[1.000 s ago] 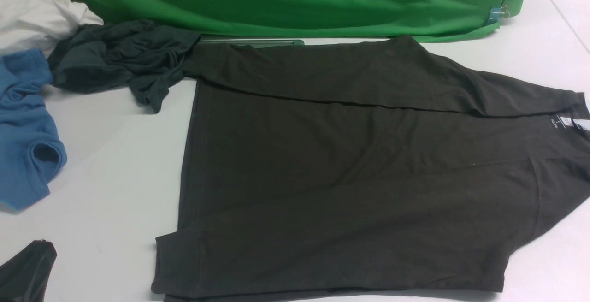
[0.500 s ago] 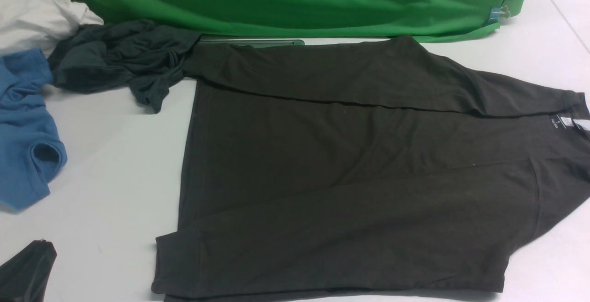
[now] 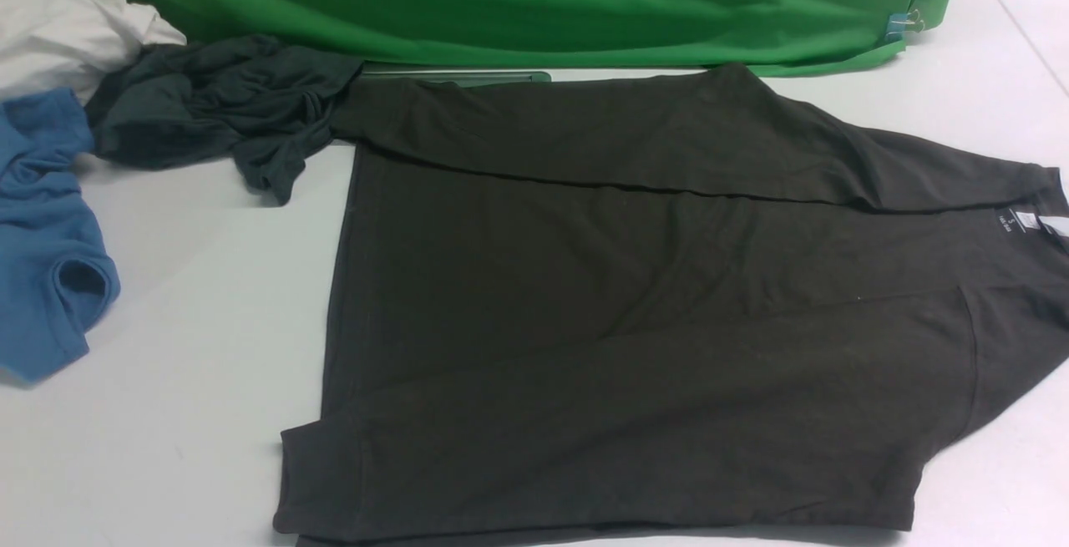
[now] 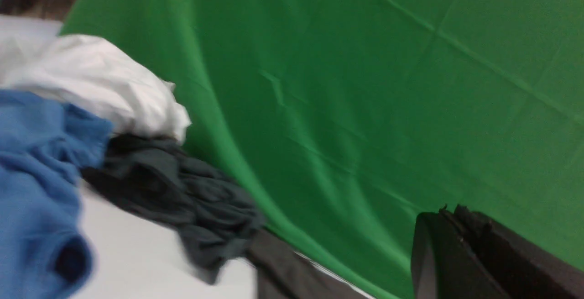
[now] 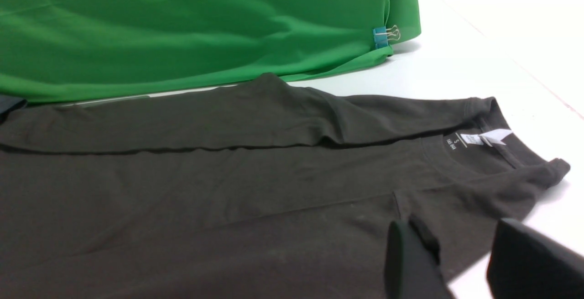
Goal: Fold a long-sleeved shirt on a white desktop.
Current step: 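Grasp the left edge of the dark T-shirt lying flat on the table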
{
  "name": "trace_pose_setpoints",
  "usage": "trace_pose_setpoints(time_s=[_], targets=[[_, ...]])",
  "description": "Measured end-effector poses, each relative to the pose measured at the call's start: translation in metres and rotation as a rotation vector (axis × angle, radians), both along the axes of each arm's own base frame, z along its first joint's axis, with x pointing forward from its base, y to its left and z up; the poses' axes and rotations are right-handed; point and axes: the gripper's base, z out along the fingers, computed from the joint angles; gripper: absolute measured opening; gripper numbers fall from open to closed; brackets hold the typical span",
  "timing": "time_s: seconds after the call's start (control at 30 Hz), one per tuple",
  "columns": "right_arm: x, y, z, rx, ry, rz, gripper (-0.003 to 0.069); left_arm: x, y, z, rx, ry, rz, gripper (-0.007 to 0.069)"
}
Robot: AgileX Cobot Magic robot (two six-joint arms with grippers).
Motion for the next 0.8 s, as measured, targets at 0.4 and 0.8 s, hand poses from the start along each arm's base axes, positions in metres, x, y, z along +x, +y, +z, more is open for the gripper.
trace_pose_setpoints(time_s=[0.4,0.8], targets=[[0.0,0.0,0.0,0.0,0.0,0.0,0.024,0.013,-0.038,0.08,0.445,0.429,-0.472,0.002],[0.0,0.0,0.0,0.0,0.0,0.0,0.024,0.13,-0.069,0.048,0.669,0.905,-0.773,0.002]])
